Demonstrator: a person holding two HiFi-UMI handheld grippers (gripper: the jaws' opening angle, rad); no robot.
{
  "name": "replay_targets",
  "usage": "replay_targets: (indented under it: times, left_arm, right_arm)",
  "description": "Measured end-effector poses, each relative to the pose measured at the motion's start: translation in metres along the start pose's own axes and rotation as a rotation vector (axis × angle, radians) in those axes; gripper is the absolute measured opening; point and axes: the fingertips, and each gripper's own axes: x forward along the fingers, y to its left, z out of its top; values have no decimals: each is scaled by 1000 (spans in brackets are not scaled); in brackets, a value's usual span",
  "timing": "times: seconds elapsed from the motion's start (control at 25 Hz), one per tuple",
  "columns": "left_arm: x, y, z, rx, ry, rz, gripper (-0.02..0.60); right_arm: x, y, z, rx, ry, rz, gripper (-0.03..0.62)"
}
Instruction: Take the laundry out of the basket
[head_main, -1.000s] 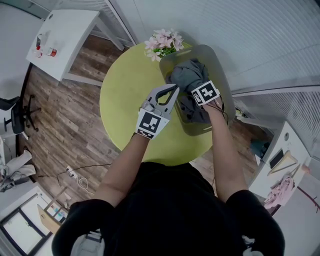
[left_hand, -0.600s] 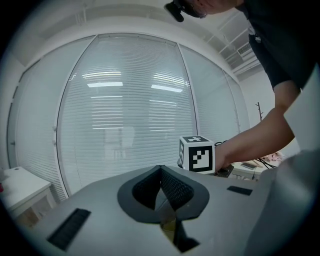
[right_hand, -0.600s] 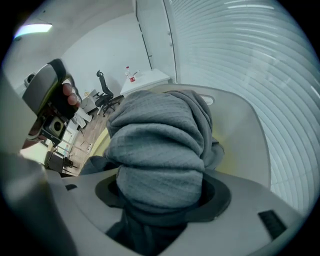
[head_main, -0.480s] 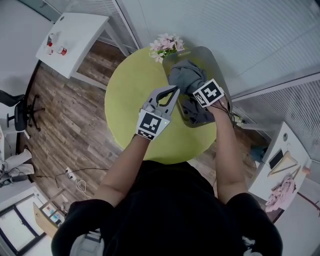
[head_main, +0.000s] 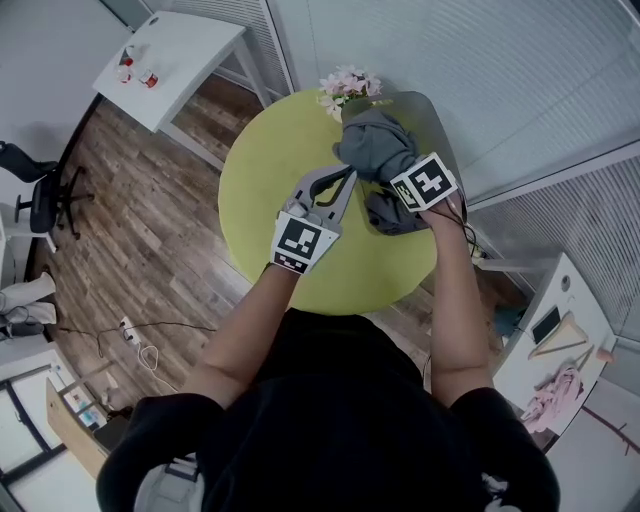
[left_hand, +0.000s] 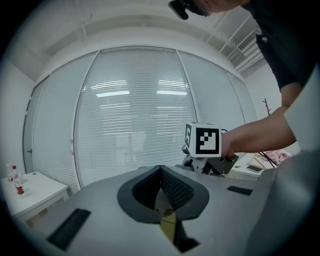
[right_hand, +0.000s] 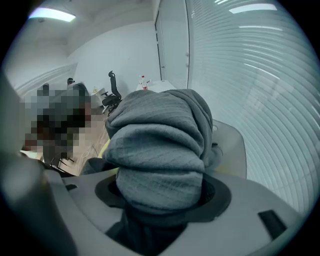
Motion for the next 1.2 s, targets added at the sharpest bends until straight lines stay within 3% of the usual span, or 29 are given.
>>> replay_targets:
  times: [0.32,0.84,1.2]
  left_arm:
    - [-37,8,21,18,-42,59,9]
    - [-110,50,23,12,-91,55,9]
    - [-168,72,9,4,-98,60,8]
  right_arm:
    - [-25,37,28,-76,-34,2,319]
    - [-37,105,75,-135,-6,-87,319]
    - [-15,179,98,-113,-36,-39,319]
